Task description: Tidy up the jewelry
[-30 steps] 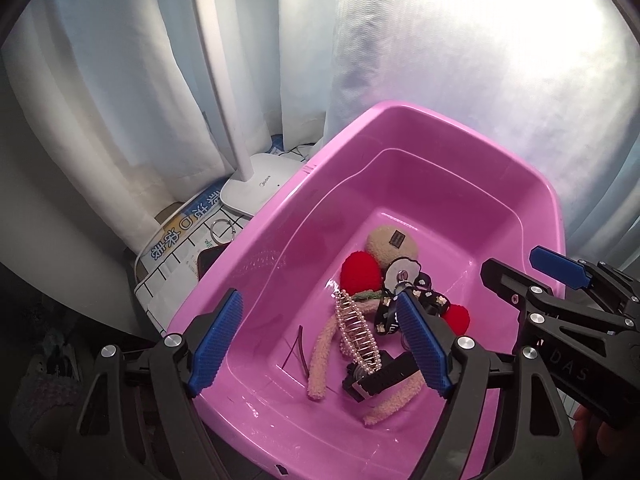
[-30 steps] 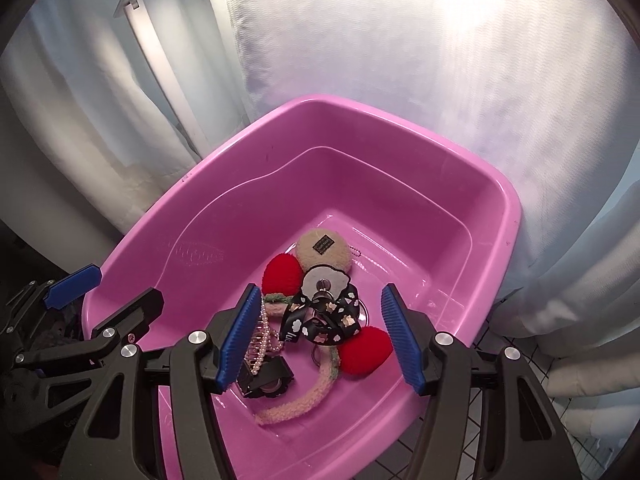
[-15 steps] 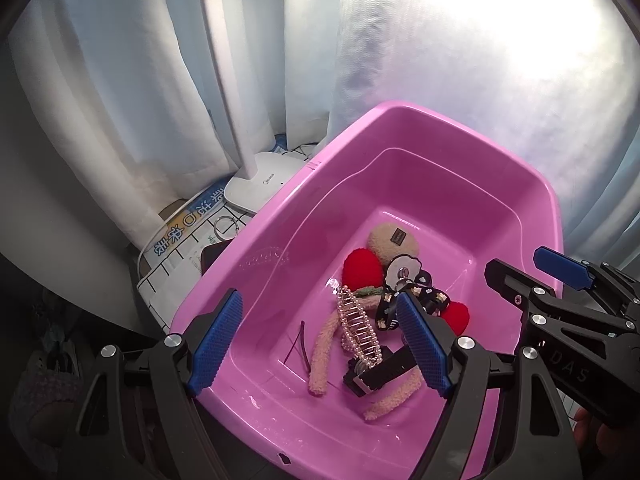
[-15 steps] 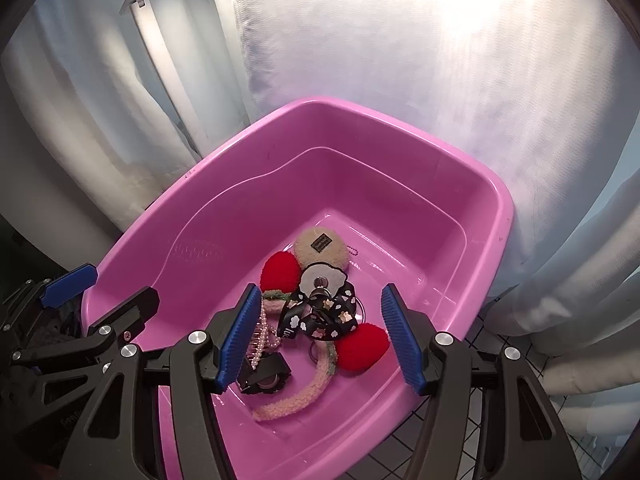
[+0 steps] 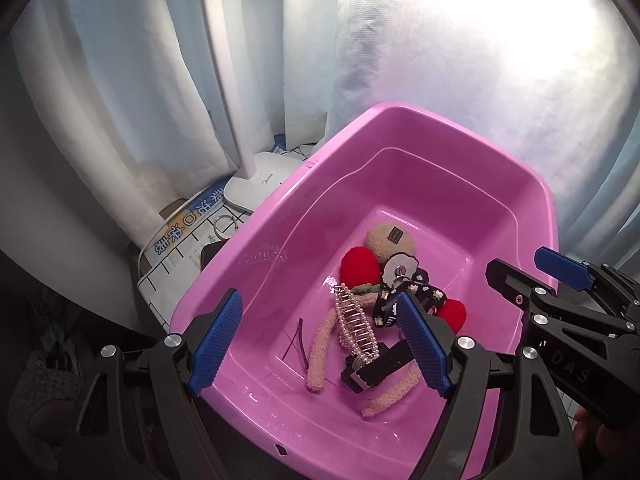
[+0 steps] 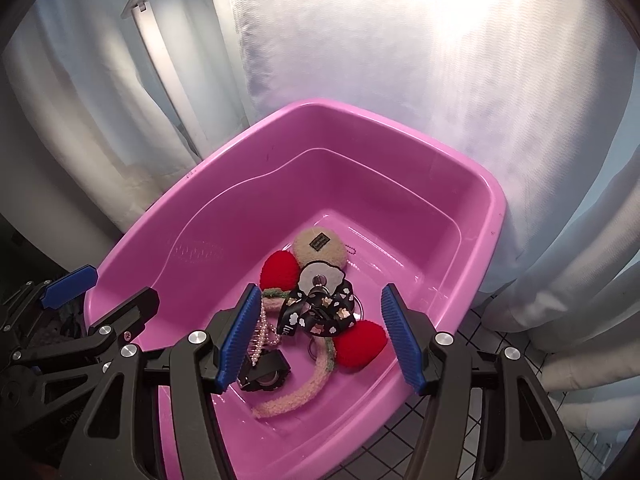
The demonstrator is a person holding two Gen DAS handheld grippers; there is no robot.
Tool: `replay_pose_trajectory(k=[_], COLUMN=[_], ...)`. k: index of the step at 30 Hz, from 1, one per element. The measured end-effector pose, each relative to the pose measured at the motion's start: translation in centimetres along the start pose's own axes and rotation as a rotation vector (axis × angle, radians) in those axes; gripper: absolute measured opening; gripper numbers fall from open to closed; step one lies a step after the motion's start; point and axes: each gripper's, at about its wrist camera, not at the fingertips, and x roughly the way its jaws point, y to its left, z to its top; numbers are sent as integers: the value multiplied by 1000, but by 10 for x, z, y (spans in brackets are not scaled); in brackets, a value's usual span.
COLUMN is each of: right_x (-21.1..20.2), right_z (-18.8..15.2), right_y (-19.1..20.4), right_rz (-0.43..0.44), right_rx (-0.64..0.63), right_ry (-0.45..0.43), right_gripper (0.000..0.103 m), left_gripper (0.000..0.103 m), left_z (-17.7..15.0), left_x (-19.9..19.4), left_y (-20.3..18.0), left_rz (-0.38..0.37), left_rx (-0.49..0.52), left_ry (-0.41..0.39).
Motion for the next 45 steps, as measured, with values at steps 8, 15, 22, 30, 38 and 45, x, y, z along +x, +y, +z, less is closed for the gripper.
replay_pose_trajectory(k=[8,15,22,30,38,45], right_x=[-2,-4,-9,-18,-27,-37], right_z=[0,1,-2,-9,-22,-35], right_y=[0,-2,-2,-8,-22,-32], right_rz=[2,1,1,-6,-19,-31], right_rx=[-3,-3,-2,20,60,90], right_ry=[-5,-10,-16,-33,-46,-65], right_gripper=[60,60,60,60,60,60], left_gripper=[78,78,78,78,78,78], left_z=[0,0,0,-2,-7,-14], left_x=[0,0,-3,-11,-18,-28], left_y=[0,0,-1,-8,-23,-35], left_rz=[0,1,0,-4,-19,-34], left_rx=[1,0,3,19,48,69], left_ry=[0,0,-4,-13,-19,-33])
